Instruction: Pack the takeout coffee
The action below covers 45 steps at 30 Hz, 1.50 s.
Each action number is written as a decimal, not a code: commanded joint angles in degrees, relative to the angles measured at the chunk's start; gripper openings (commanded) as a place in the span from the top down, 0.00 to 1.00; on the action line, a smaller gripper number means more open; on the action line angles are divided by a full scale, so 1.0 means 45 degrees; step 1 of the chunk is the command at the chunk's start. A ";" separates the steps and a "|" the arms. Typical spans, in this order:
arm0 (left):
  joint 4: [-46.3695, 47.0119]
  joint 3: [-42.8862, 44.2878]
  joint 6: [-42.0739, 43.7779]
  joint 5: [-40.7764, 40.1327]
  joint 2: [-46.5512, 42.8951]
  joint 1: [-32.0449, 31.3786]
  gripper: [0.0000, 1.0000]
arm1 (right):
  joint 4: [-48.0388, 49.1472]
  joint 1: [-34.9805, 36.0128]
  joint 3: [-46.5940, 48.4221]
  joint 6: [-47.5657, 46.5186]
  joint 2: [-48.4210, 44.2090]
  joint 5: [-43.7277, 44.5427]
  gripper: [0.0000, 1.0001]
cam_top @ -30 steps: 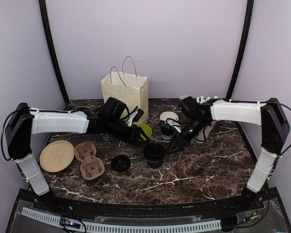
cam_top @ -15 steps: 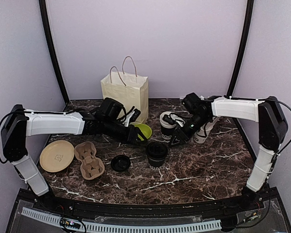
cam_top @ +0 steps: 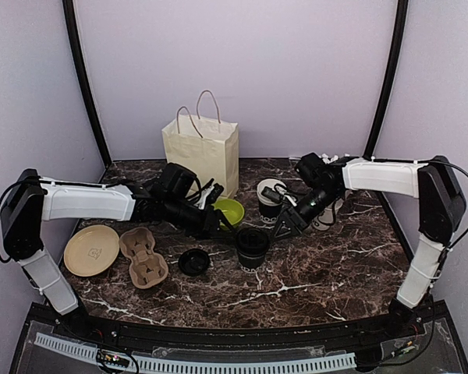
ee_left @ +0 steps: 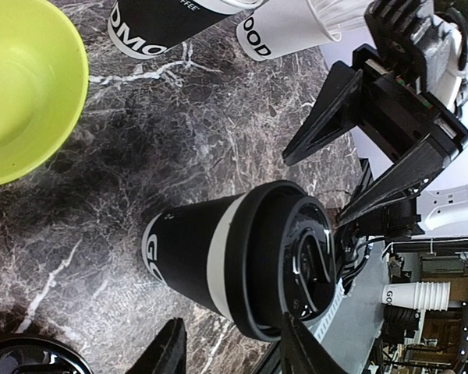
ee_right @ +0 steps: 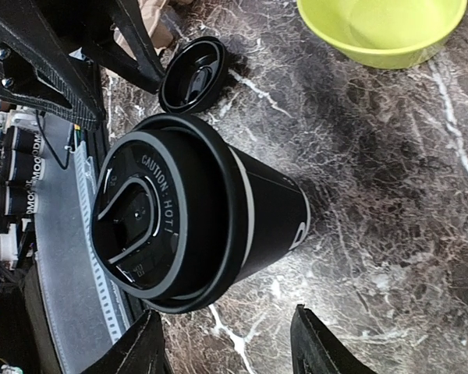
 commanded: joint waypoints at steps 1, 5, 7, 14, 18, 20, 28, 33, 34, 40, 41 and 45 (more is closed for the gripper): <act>0.0523 -0.0111 -0.0362 0.0513 -0.0045 0.0059 0.56 | -0.0106 -0.0013 0.0022 0.0011 0.0376 -0.0830 0.45; 0.0654 -0.0082 -0.0339 0.0538 0.0148 0.0044 0.57 | -0.0013 -0.0012 0.0008 0.0045 0.0487 -0.0675 0.45; 0.0692 -0.0037 -0.0310 0.0555 0.0291 0.0058 0.57 | 0.0010 -0.0013 -0.0027 0.0048 0.0531 -0.0632 0.46; 0.0684 -0.0005 -0.0185 0.0449 0.0741 0.0049 0.58 | 0.0087 -0.0013 0.0025 0.0077 0.0707 -0.0592 0.48; 0.0603 -0.0017 -0.0123 0.0352 0.0960 0.0044 0.58 | 0.0254 -0.0013 0.0026 0.0197 0.0904 -0.0573 0.48; 0.0470 0.0030 -0.0029 0.0258 0.1127 0.0048 0.58 | 0.0297 -0.0013 0.0090 0.0307 0.1065 -0.0539 0.48; -0.1339 0.0116 0.0779 -0.0588 0.2002 0.0048 0.60 | 0.0758 0.0003 0.0188 0.1291 0.1929 0.1336 0.51; -0.2074 -0.0403 0.1122 -0.1080 0.2775 0.0051 0.60 | 0.1045 0.0145 -0.0112 0.1579 0.2315 0.2953 0.52; -0.2094 -0.0644 0.1147 -0.1077 0.2846 0.0050 0.60 | 0.1163 0.0212 -0.0262 0.1672 0.2319 0.3245 0.52; -0.1522 -0.1821 0.1042 -0.1055 0.2912 0.0053 0.62 | 0.1245 0.0495 -0.0374 0.1718 0.2642 0.4341 0.53; -0.1414 -0.1960 0.1021 -0.1011 0.2866 0.0036 0.62 | 0.1188 0.0510 -0.0290 0.1650 0.2651 0.4256 0.53; -0.0783 -0.1738 0.1032 -0.0928 0.2322 0.0014 0.62 | 0.0838 0.0497 0.0023 0.1108 0.2330 0.3494 0.53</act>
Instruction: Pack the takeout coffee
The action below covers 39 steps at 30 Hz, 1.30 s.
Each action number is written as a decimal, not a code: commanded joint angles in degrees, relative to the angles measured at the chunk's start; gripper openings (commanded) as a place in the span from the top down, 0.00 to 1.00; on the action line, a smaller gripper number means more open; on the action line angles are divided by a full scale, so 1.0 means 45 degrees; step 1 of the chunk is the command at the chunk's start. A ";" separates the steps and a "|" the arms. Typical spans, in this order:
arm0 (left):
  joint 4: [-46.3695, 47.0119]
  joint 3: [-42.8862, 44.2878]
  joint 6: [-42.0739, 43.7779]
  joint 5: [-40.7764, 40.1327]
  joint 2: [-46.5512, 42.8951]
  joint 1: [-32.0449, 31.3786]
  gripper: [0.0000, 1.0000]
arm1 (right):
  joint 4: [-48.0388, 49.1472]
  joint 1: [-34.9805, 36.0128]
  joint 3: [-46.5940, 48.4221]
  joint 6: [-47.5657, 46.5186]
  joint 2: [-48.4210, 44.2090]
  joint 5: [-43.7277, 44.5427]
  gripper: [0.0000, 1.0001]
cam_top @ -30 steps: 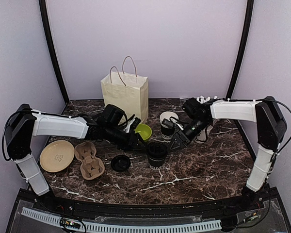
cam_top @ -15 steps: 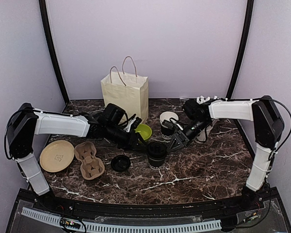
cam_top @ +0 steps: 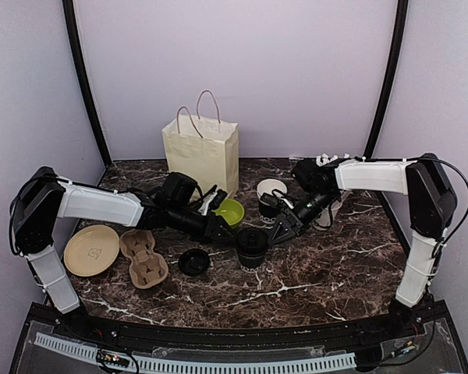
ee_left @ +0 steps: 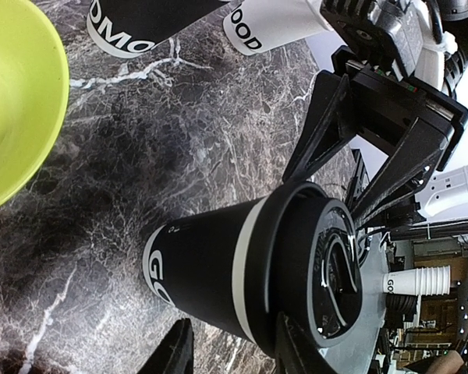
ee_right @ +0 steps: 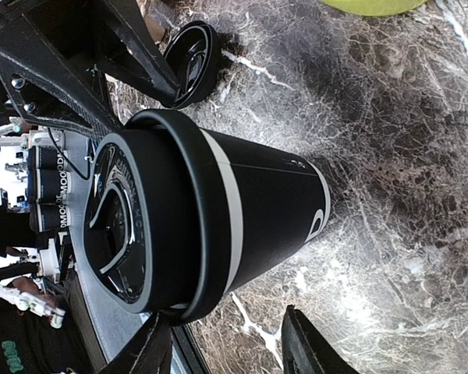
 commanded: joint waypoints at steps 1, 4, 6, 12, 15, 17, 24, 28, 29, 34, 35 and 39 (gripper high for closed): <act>-0.2499 -0.0819 0.0457 -0.1832 0.0808 -0.0263 0.62 | 0.1305 0.0444 -0.0280 -0.0550 0.1040 0.3676 0.53; -0.2178 -0.0201 0.0592 -0.1825 0.0229 -0.0345 0.62 | 0.0982 0.0414 -0.0093 -0.1089 0.0239 0.2363 0.53; -0.1800 0.0063 0.0637 -0.1688 -0.0239 -0.0423 0.62 | 0.0756 0.0388 0.0051 -0.1303 -0.0202 0.1756 0.52; -0.1038 0.0701 0.0534 -0.1284 -0.1392 -0.0562 0.60 | 0.0170 0.0345 0.0421 -0.1899 -0.1026 0.0770 0.48; -0.1104 0.0932 0.0527 -0.1481 -0.1767 -0.0571 0.58 | 0.0021 0.0330 0.0604 -0.2015 -0.1115 0.0811 0.46; -0.1249 0.1064 0.0595 -0.1654 -0.1995 -0.0571 0.56 | -0.0055 0.0325 0.0683 -0.2061 -0.1146 0.0832 0.45; -0.2350 0.1458 0.1530 -0.2554 -0.2572 -0.0556 0.52 | -0.0268 0.0270 0.0935 -0.2278 -0.1344 0.1316 0.41; -0.3545 0.2239 0.2918 -0.3767 -0.2795 -0.0552 0.46 | -0.0650 0.0266 0.1356 -0.3010 -0.1699 0.1848 0.41; -0.3969 0.2378 0.3538 -0.4028 -0.2899 -0.0537 0.43 | -0.0747 0.0266 0.1477 -0.3318 -0.1846 0.2023 0.41; -0.4531 0.3020 0.6735 -0.7140 -0.3437 -0.0455 0.20 | -0.0026 0.0514 0.1480 -0.5109 -0.2930 0.3170 0.28; -0.4313 0.3022 0.6982 -0.8102 -0.3641 -0.0425 0.14 | 0.0120 0.0624 0.1503 -0.5470 -0.3040 0.3299 0.26; -0.3140 0.2829 0.7900 -0.9140 -0.4418 -0.0277 0.02 | 0.0225 0.1133 0.2062 -0.6547 -0.2898 0.3600 0.19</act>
